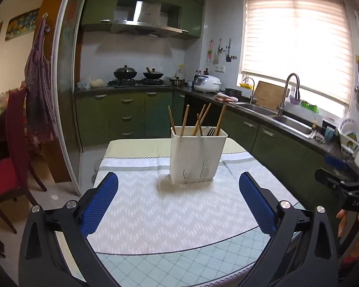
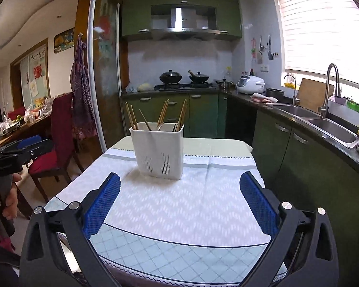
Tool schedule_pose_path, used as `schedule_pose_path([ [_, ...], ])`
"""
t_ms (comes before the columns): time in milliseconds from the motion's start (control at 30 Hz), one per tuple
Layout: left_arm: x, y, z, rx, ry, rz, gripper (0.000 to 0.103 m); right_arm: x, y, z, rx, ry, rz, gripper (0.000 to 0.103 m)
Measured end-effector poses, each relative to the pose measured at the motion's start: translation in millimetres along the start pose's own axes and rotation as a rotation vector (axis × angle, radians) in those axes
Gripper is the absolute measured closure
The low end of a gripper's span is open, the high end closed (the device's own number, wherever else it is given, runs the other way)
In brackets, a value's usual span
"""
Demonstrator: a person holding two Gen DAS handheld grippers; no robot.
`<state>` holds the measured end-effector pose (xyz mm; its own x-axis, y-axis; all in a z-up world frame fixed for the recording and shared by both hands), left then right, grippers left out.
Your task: Organize utensils
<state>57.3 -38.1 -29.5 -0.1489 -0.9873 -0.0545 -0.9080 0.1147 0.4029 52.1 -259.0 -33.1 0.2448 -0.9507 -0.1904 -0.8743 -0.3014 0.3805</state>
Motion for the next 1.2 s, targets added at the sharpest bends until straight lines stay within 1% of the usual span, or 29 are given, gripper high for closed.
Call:
schedule_pose_path([
  [67,-3.6,3.0,0.6,-0.001,0.016,0.004,0.007,-1.5,7.8,-3.0,0.023,-0.001,0.002,0.005],
  [167,-10.6,6.7,2.1,-0.006,0.018,-0.023,0.007,-2.6,11.6,-10.5,0.044,0.010,0.010,0.005],
  [233,-13.1,7.5,3.8,-0.013,0.014,-0.035,0.007,-4.8,9.9,-12.8,0.039,0.012,0.003,0.005],
  [533,-16.0,6.3,13.0,-0.041,0.013,-0.040,0.007,-14.5,2.7,-12.5,0.014,0.035,-0.006,0.005],
  [1200,-12.4,1.8,13.5,-0.049,0.005,-0.033,0.007,-15.6,-6.0,-13.5,0.009,0.027,-0.015,0.005],
])
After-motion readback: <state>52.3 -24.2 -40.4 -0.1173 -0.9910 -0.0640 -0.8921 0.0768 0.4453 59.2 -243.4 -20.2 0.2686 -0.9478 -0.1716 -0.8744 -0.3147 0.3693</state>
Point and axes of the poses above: each gripper's, at about its wrist camera, not at the fingertips, and y roughly against the way its jaws point, x to its right, z to its underside, the point moved 10 cm from there along -y, roughly the way its jaws point, and after that the axes turned 9 degrees about -y, right-handed, at the moved point
